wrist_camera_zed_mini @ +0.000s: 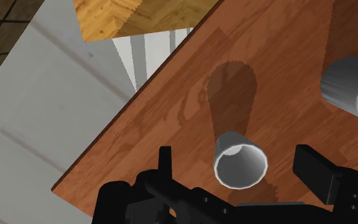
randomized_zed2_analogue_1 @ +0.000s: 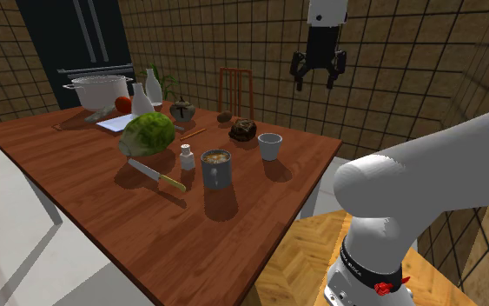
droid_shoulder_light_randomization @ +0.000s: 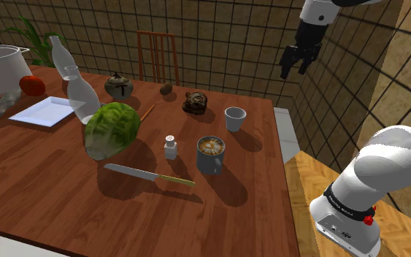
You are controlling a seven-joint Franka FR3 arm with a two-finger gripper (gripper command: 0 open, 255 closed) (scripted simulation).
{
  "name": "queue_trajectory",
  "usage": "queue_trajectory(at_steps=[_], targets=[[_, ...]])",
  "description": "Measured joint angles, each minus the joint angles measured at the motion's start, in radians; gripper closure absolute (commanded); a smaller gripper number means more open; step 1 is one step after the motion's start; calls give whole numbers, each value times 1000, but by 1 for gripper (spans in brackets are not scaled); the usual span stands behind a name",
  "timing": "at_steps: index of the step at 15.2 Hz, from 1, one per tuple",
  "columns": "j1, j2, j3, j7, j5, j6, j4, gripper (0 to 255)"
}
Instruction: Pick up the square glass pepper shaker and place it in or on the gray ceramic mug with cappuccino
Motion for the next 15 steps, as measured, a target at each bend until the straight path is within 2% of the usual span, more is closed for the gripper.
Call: queue_trajectory(at_steps=[4,15], targets=[[14,34,36,38,22,37,-8,0],[78,286,225,242,98,204,53,0]])
